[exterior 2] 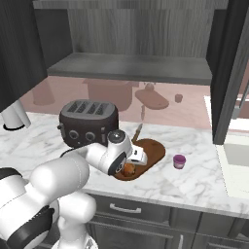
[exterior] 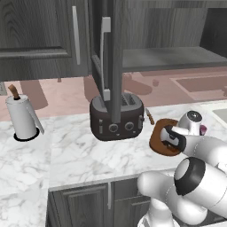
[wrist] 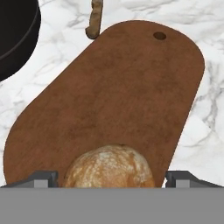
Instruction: Pick the bread, place it on the cutting board, pick the jam, place it on the counter, and close the cabinet.
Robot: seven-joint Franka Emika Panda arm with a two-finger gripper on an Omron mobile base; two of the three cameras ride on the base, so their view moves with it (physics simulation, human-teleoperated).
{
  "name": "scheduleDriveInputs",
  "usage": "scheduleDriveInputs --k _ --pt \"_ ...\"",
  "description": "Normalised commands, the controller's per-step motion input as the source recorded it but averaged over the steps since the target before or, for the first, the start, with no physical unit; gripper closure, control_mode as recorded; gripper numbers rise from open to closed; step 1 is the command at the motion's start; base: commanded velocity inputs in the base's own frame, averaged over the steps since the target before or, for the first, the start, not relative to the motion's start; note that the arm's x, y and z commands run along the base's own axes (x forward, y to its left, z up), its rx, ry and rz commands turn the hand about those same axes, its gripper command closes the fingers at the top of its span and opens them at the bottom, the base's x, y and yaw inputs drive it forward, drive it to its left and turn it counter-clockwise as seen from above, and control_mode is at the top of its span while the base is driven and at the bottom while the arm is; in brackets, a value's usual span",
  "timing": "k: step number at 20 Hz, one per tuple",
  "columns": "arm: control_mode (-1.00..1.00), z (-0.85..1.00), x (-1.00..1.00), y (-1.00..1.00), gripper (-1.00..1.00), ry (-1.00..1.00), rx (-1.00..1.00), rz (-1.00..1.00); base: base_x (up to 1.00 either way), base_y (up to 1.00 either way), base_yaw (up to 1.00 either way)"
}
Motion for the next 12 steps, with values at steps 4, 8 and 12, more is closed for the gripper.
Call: scheduleDriveInputs --k 4,8,12 --pt "-1.00 0.00 0.00 0.00 -1.00 0.00 0.00 0.00 0.00 0.00 0.00" --pt "-1.00 0.01 0.00 -0.01 -1.00 0.00 0.00 0.00 0.00 0.00 0.00" --pt "-1.00 0.22 0.00 -0.09 -1.00 -0.04 0.00 0.00 0.00 0.00 0.00"
